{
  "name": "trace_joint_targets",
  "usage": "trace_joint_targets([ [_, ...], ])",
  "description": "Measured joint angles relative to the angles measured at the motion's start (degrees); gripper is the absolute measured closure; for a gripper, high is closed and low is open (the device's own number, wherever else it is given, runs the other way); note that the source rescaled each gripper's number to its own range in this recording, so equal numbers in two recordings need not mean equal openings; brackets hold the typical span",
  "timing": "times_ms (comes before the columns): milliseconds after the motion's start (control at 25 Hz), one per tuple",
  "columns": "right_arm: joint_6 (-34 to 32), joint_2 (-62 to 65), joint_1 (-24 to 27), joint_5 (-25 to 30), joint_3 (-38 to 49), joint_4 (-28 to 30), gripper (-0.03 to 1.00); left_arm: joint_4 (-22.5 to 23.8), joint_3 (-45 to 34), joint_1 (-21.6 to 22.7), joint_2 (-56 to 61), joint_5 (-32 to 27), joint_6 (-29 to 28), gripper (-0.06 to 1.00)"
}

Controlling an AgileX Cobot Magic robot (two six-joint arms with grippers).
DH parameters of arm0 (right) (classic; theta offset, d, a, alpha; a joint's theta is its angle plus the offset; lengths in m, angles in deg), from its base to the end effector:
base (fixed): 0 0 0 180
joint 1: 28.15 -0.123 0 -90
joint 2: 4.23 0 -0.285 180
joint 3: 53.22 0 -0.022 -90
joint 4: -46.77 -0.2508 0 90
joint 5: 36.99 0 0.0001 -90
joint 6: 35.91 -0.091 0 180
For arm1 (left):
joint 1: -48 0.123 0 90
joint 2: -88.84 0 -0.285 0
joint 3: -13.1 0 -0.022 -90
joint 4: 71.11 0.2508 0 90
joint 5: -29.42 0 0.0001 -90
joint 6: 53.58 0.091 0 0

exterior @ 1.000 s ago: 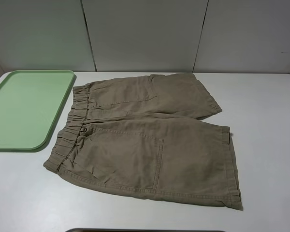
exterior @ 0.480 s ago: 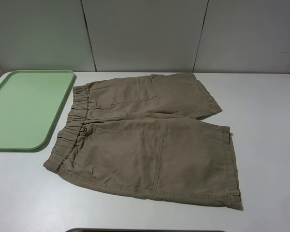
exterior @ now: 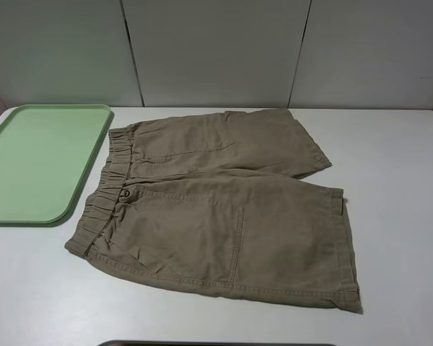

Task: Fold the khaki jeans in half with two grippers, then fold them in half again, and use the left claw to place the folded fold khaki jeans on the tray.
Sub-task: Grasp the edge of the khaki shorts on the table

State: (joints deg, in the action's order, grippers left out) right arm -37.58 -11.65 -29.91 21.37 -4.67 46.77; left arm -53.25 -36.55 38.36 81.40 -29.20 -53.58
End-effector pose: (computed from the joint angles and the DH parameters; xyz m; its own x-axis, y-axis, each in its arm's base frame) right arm -0.0042 -0.0001 0.2808 -0.4125 0.0165 -0.9108 -0.0187 0.9995 0.0266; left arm 0.0000 0.0242 0.2782 -0.4144 0.2324 -0.8799 -0.0049 0.9663 0.2575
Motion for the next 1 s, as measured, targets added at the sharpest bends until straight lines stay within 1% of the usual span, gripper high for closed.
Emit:
trace_joint_targets([
  [160, 0.0, 0.0, 0.0, 0.0, 0.0, 0.0, -0.03, 5.3, 0.0, -3.4, 0.0, 0.2, 0.0, -0.01],
  [240, 0.0, 0.0, 0.0, 0.0, 0.0, 0.0, -0.03, 6.3, 0.0, -4.6, 0.0, 0.3, 0.0, -0.01],
  [400, 0.0, 0.0, 0.0, 0.0, 0.0, -0.3, -0.03, 6.4, 0.0, -5.6, 0.0, 0.5, 0.0, -0.01],
  [1000, 0.0, 0.0, 0.0, 0.0, 0.0, -0.5, -0.03, 6.4, 0.0, -5.7, 0.0, 1.3, 0.0, -0.01],
])
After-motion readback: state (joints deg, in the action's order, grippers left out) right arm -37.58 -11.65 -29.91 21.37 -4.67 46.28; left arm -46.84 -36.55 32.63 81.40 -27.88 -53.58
